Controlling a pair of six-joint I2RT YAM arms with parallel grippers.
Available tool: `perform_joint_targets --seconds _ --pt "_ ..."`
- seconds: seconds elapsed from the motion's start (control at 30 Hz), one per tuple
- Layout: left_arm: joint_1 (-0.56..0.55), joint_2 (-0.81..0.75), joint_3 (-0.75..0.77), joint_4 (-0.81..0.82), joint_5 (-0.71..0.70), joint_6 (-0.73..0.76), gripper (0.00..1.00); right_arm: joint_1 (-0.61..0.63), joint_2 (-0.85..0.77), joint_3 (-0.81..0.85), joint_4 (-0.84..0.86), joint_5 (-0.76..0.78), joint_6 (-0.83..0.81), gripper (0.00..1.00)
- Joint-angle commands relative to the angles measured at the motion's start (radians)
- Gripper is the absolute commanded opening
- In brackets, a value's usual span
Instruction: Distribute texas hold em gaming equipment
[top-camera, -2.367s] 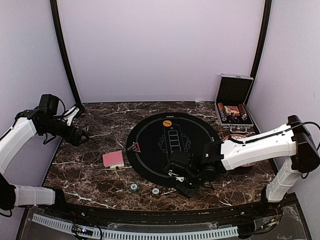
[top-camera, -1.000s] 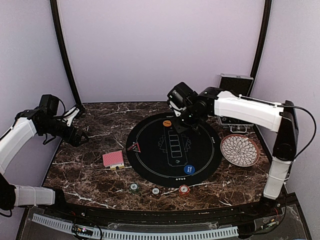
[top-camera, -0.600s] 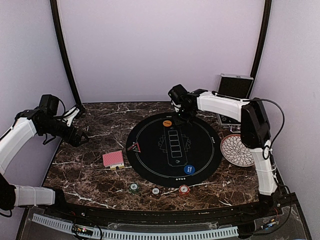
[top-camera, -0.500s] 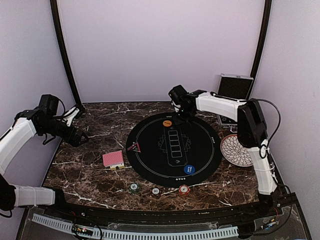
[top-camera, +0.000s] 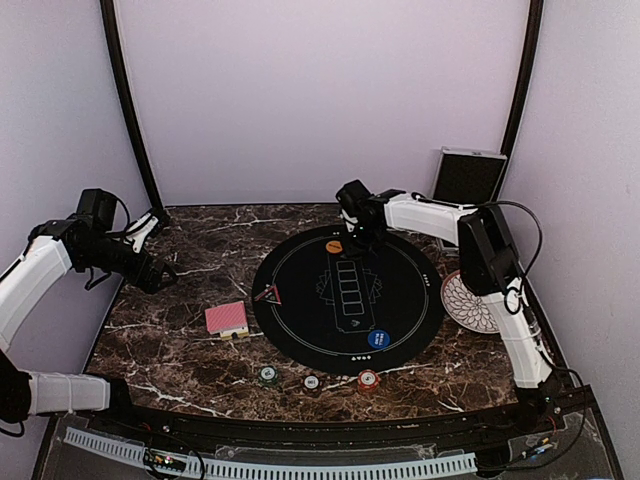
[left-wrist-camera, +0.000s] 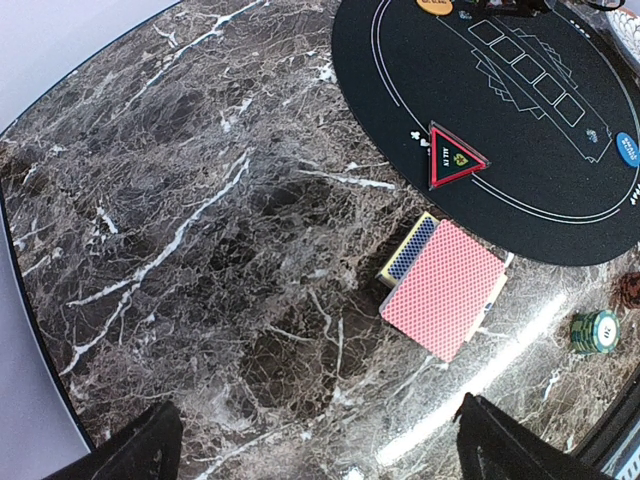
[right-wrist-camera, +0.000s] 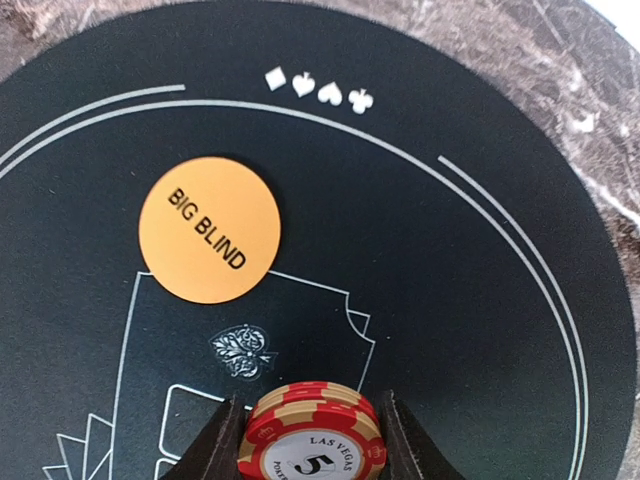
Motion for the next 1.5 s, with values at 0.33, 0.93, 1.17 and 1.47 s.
perform_joint_targets --seconds 0.33,0.93,1.17,1.47 --pt "0.000 -0.010 0.018 -0.037 0.008 0.018 0.99 -0.023 0.052 0.032 0.032 -0.016 -0.001 0.57" --pt "0.000 -0.020 0.029 -0.038 -0.005 0.019 0.99 0.130 -0.416 -0.239 0.033 0.077 -0.048 0.75" --pt "0.000 -0.035 0.021 0.000 -0.026 0.028 0.99 0.322 -0.700 -0.621 0.018 0.085 0.039 0.86" --pt "0.002 -0.055 0.003 0.036 -0.055 -0.011 0.98 0.548 -0.886 -0.921 -0.040 0.018 0.211 0.91"
